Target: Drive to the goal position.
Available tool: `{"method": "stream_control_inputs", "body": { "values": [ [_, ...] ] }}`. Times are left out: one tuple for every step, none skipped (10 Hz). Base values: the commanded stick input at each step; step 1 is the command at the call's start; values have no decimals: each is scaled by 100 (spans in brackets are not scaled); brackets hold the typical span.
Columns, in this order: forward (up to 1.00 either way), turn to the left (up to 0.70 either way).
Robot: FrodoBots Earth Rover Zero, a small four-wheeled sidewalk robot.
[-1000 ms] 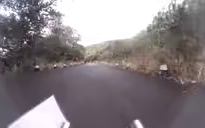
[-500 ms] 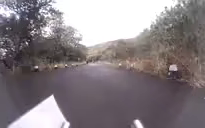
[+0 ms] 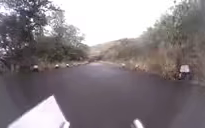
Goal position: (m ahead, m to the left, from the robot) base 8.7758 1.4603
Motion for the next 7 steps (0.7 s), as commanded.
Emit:
{"method": "stream_control_inputs", "body": {
  "values": [
    [100,-17],
    [100,-40],
    [100,-40],
    [100,-40],
    [100,-40],
    [100,-39],
    [100,-37]
  ]
}}
